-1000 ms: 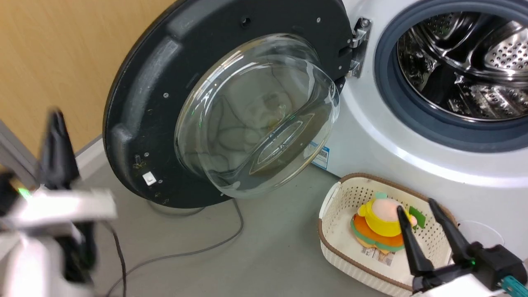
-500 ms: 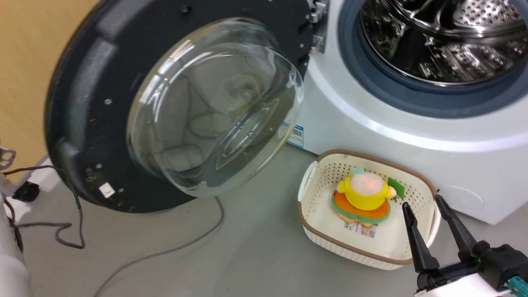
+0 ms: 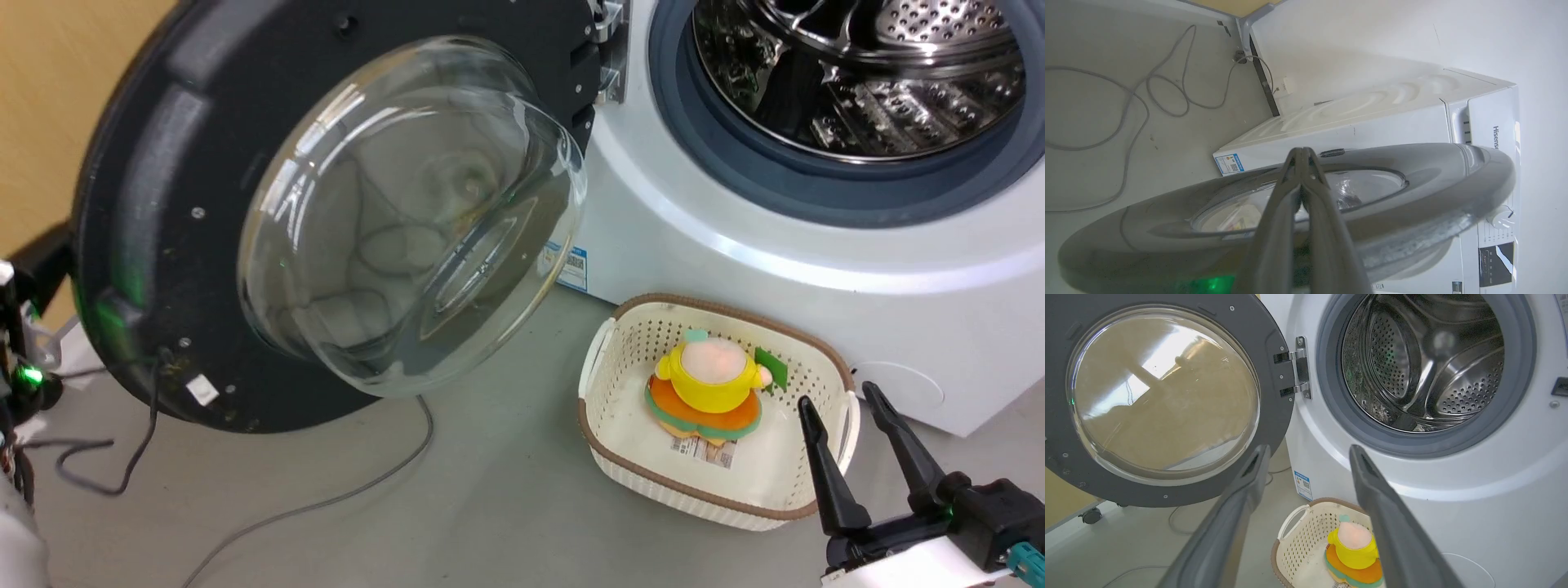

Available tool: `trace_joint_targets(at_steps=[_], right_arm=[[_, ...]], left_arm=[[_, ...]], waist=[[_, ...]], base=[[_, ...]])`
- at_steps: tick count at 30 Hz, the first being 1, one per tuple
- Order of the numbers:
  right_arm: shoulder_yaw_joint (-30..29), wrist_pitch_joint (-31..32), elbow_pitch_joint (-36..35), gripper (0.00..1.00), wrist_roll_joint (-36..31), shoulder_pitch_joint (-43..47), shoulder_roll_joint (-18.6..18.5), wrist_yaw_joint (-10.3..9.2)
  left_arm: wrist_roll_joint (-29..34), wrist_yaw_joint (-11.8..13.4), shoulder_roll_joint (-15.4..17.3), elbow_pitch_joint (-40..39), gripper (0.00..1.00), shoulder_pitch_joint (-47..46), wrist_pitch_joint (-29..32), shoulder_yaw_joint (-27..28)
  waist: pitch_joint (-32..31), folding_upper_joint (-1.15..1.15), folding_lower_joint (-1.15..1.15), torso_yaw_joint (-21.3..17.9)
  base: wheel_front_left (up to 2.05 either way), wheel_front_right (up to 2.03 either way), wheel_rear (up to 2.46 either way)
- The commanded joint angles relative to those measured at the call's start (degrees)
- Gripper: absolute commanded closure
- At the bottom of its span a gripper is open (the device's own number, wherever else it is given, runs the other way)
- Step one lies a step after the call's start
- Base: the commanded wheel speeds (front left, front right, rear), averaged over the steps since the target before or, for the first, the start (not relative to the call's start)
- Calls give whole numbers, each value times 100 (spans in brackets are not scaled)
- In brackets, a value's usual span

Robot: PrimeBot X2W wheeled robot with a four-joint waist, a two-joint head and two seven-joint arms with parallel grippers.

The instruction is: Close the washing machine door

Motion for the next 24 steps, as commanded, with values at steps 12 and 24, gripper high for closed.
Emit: trace_joint_targets(at_steps=[12,24], right_arm=[[-214,-26,169,0,-3,147,269,5],[-383,-26,242,0,-34,347,448,5]], left_arm=[[-700,47,-327,-872,100,892,1458,-59],[-1109,469,-1202,-2526,100,1874,2361,-476]], waist=[[-491,0,0,-11],[-845,0,0,-268]], base=[[0,0,0],[0,0,0]])
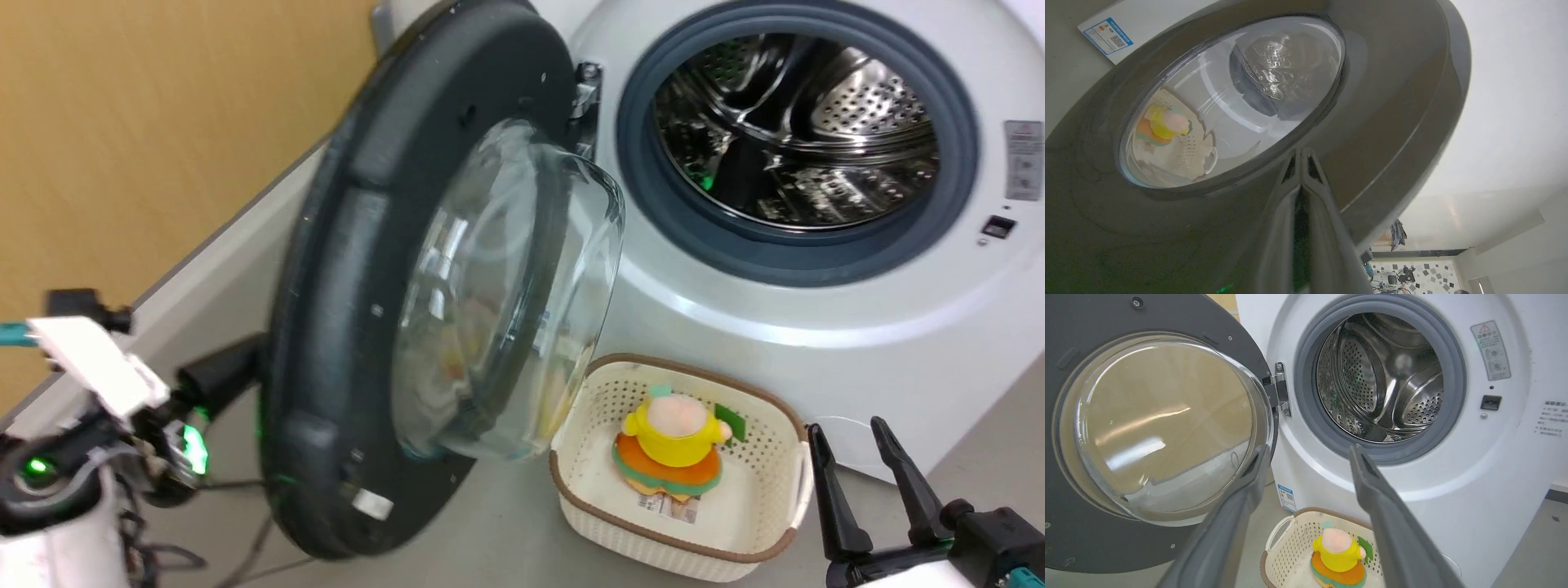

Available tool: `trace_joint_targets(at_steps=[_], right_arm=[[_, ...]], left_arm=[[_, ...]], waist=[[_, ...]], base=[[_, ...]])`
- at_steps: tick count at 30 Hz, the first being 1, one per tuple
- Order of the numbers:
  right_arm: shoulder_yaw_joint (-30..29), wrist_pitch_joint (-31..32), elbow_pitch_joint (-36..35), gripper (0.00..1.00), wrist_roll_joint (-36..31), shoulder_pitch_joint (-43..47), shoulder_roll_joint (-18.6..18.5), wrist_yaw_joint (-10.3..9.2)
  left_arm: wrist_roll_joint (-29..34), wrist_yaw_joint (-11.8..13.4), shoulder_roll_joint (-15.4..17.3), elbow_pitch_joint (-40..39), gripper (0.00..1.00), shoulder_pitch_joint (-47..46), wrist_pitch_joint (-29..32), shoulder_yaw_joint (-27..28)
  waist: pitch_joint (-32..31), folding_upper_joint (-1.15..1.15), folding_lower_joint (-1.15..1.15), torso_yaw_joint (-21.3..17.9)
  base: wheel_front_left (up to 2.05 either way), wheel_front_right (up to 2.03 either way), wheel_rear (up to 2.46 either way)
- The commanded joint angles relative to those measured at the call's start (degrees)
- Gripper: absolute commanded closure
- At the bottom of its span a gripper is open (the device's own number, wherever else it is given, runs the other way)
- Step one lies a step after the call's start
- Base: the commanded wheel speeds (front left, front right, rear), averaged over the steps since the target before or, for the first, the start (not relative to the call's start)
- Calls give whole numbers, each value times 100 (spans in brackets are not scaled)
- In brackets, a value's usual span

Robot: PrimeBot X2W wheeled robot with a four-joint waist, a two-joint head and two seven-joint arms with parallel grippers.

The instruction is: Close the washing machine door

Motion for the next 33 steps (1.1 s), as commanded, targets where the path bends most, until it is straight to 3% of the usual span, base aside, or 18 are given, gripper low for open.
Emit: trace_joint_targets(at_steps=[1,7,15,24,33], right_arm=[[-15,-26,9,0,-26,64,25,5],[-6,-26,14,0,-44,89,44,5],[12,-26,11,0,-53,92,-8,5],[12,-26,-40,0,-42,-35,-97,5],[-21,-26,-56,0,-7,-156,-117,5]], left_arm=[[-48,65,-169,-246,100,216,94,-114],[-197,275,-582,-1096,100,828,101,-512],[-763,374,-677,-1702,100,1587,-669,-1406],[-1334,-32,-680,-1387,100,1732,-2468,-2633],[-1850,-558,-680,-647,100,1061,-4132,-3677]], waist=[[-31,0,0,-109],[-52,0,0,-441],[28,0,0,-1026],[321,0,0,-1824],[692,0,0,-2672]], base=[[0,0,0],[0,0,0],[0,0,0],[0,0,0],[0,0,0]])
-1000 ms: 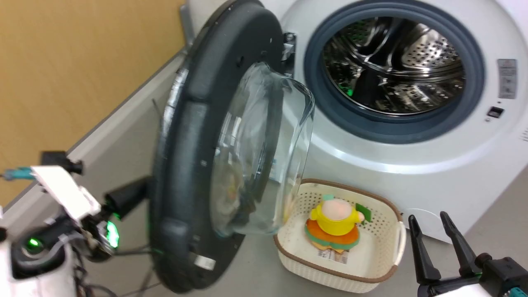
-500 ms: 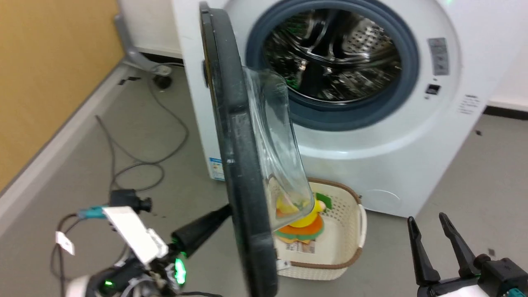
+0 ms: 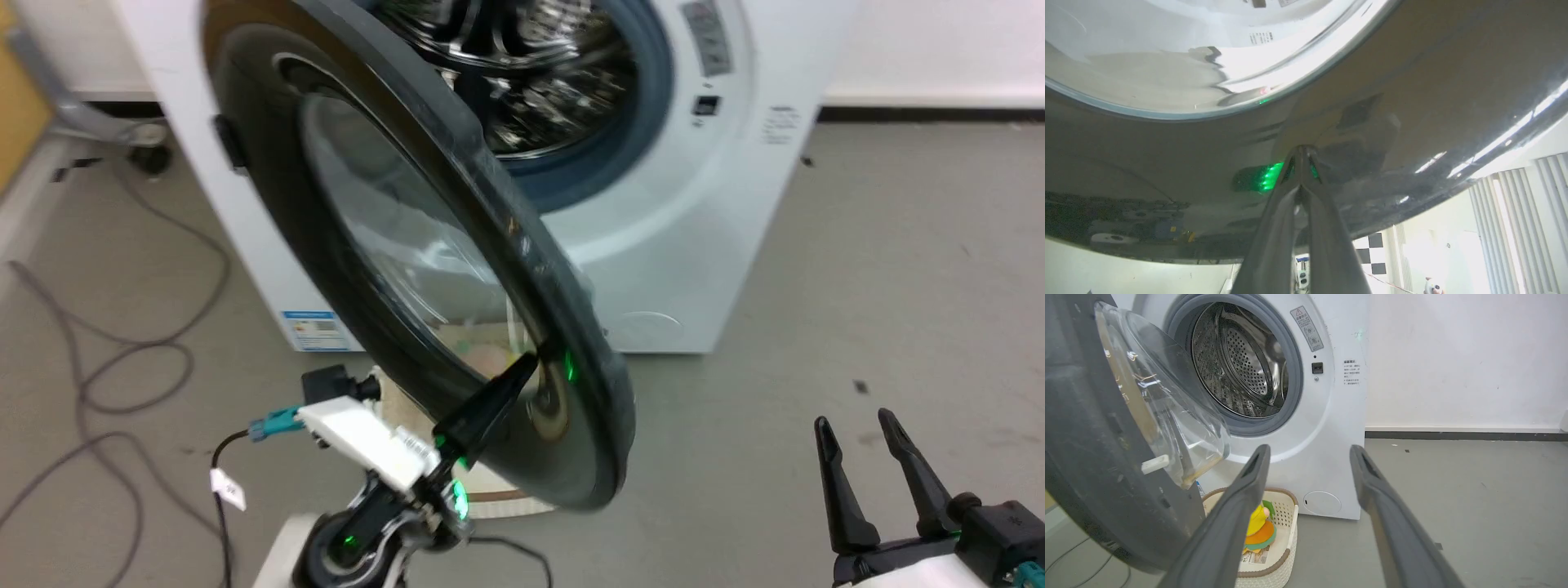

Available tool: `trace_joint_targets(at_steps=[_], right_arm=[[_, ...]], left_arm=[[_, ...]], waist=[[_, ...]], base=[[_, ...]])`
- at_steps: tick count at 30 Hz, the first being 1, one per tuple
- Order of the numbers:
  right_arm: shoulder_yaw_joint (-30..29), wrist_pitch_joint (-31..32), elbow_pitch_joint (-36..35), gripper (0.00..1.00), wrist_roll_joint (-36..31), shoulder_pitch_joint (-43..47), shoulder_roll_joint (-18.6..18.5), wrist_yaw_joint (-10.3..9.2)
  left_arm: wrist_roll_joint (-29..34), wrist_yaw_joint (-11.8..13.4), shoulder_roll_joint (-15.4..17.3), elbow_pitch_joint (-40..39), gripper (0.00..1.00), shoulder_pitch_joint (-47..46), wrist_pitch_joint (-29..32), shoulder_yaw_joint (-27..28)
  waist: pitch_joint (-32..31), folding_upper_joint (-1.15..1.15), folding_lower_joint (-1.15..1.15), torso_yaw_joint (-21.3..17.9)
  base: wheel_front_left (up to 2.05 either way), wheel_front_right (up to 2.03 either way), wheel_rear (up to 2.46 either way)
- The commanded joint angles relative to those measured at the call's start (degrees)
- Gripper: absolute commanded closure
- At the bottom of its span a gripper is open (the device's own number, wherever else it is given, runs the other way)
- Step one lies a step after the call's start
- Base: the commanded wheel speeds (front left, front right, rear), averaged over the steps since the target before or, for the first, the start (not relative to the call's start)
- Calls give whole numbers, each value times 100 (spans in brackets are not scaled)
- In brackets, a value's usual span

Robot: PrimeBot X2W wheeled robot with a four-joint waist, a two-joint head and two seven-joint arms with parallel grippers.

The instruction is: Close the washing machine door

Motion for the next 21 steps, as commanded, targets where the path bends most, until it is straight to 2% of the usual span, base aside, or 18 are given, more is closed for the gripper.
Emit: trace_joint_targets(at_steps=[1,3,13,21], right_arm=[[-9,-26,-20,0,32,-125,-13,5],[-15,-26,-22,0,39,-139,-6,5],[115,-26,31,0,74,-298,104,5],[186,-26,61,0,91,-382,148,5]], left_arm=[[-77,-105,-13,167,100,-299,-353,-224],[-106,-137,-13,267,100,-419,-529,-325],[-464,-354,-13,1507,100,-1860,-2152,-1049],[-788,-447,-14,2666,100,-2940,-3041,-1488]], waist=[[264,0,0,-433],[301,0,0,-508],[572,0,0,-1246],[705,0,0,-1491]], base=[[0,0,0],[0,0,0],[0,0,0],[0,0,0]])
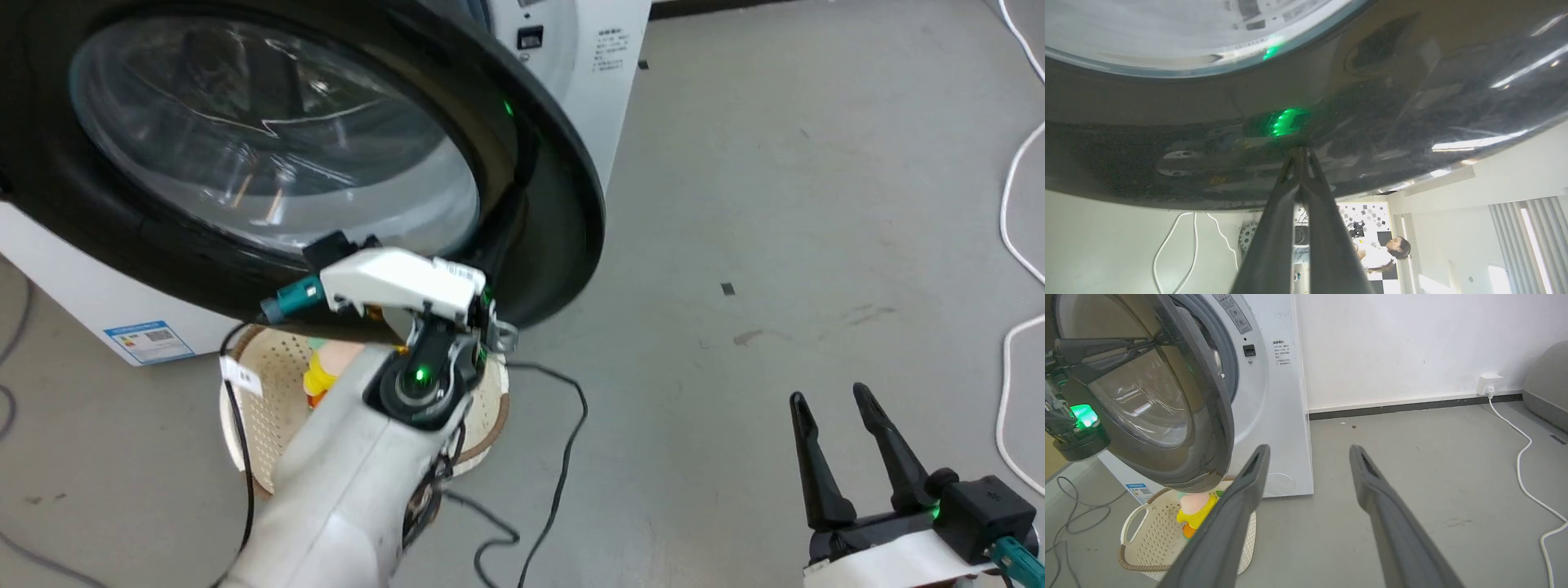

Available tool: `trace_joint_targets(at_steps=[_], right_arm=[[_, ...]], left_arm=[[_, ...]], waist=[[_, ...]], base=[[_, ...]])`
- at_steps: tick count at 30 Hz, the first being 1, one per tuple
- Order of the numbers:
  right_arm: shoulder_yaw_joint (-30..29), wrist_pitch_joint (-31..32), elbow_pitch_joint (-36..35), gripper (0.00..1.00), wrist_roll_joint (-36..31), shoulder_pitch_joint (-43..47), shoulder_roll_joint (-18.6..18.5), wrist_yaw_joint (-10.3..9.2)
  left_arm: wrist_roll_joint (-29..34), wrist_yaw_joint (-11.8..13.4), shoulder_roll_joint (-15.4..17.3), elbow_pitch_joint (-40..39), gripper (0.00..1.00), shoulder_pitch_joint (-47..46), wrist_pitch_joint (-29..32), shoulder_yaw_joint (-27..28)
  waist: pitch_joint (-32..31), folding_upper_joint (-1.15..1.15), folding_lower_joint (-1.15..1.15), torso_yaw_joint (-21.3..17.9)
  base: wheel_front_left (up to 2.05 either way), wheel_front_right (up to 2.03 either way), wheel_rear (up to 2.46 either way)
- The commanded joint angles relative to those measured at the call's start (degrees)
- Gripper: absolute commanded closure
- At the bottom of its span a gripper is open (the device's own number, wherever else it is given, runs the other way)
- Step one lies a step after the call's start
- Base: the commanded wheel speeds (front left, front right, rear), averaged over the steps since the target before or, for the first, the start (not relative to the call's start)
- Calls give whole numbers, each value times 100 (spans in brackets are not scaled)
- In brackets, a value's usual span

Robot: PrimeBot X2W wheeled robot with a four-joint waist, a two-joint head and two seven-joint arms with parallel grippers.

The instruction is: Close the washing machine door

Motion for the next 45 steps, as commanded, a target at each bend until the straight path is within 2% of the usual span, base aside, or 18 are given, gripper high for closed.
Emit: trace_joint_targets(at_steps=[1,8,14,18,21,22,23,25,27,30,33,38,42,44,45], right_arm=[[14,-26,13,0,40,-94,37,5],[3,-26,20,0,26,-130,77,5],[-113,-26,-27,0,-12,-33,48,5],[-142,-26,-51,0,-29,66,7,5],[-142,-26,-67,0,-30,136,-33,5],[-133,-26,-72,0,-29,182,-59,5],[-130,-26,-78,0,-27,202,-71,5],[-118,-26,-89,0,-22,249,-96,5],[-119,-26,-111,0,-17,302,-115,5],[-88,-26,-136,0,-15,358,-139,5],[-68,-26,-154,0,-13,392,-152,5],[13,-26,-155,0,12,426,-176,5],[51,-26,-154,0,27,450,-176,5],[76,-26,-144,0,34,463,-183,5],[88,-26,-137,0,36,468,-186,5]], left_arm=[[-57,-51,14,177,100,-211,-97,-79],[-143,-174,14,743,100,-624,-239,-577],[463,-213,105,581,100,-353,-298,-1051],[1219,-215,535,45,100,109,-457,-1553],[2007,-216,1044,-185,100,396,-700,-2004],[2607,-214,1382,-277,100,530,-884,-2199],[2864,-184,1518,-331,100,607,-948,-2217],[3416,5,1773,-486,100,765,-1015,-2131],[4141,317,1962,-856,100,950,-1026,-1669],[5150,786,2028,-1617,100,1571,-1029,-726],[6086,1114,1974,-2346,100,2280,-1029,22],[7131,1358,1725,-3086,100,3310,-1030,748],[7476,1245,1425,-3260,100,3894,-1030,991],[7716,1165,1353,-3243,0,4080,-1031,987],[7766,1128,1301,-3194,0,4179,-1031,962]], waist=[[43,0,0,-31],[34,0,0,87],[-232,0,0,443],[-476,0,0,718],[-648,0,0,935],[-767,0,0,1067],[-821,0,0,1127],[-943,0,0,1251],[-1027,0,0,1374],[-1110,0,0,1509],[-1161,0,0,1619],[-1217,0,0,1727],[-1236,0,0,1783],[-1246,0,0,1797],[-1255,0,0,1798]], base=[[0,0,0],[0,0,0],[0,0,0],[0,0,0],[0,0,0],[0,0,0],[0,0,0],[0,0,0],[0,0,0],[0,0,0],[0,0,0],[0,0,0],[0,0,0],[0,0,0],[0,0,0]])
